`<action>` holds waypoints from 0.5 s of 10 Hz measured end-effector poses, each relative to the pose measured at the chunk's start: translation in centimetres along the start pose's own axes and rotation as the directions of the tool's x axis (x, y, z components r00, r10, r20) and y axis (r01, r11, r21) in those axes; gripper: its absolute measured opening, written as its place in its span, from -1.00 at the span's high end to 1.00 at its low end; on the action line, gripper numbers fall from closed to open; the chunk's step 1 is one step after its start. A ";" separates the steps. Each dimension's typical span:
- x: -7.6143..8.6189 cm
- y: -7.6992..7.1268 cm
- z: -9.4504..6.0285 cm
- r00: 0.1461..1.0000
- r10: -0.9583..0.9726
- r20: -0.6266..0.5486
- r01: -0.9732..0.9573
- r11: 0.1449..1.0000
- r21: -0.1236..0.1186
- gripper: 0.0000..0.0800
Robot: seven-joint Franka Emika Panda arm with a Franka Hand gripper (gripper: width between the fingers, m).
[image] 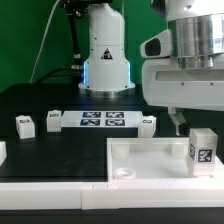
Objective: Assemble one leg
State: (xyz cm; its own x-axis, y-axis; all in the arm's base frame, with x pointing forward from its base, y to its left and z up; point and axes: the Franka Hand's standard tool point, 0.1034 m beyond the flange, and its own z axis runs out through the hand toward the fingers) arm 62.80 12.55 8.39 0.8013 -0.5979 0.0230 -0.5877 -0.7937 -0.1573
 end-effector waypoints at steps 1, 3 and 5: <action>0.2 -0.1 0.0 0.991 -0.134 -0.006 0.134 0.991 -0.006 -0.62; 0.7 0.5 0.3 0.918 -0.396 -0.002 0.396 0.918 -0.014 -0.62; 0.8 0.6 0.3 0.795 -0.607 -0.022 0.606 0.795 -0.035 -0.62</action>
Offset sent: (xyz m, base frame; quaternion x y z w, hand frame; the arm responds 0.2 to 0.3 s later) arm 0.0038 0.0001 -0.0007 -0.0074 0.0015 -0.3200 0.9474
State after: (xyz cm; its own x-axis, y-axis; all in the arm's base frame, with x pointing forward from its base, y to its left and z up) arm 63.14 11.62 7.97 0.9908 0.0040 0.1355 0.0144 -0.9970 -0.0761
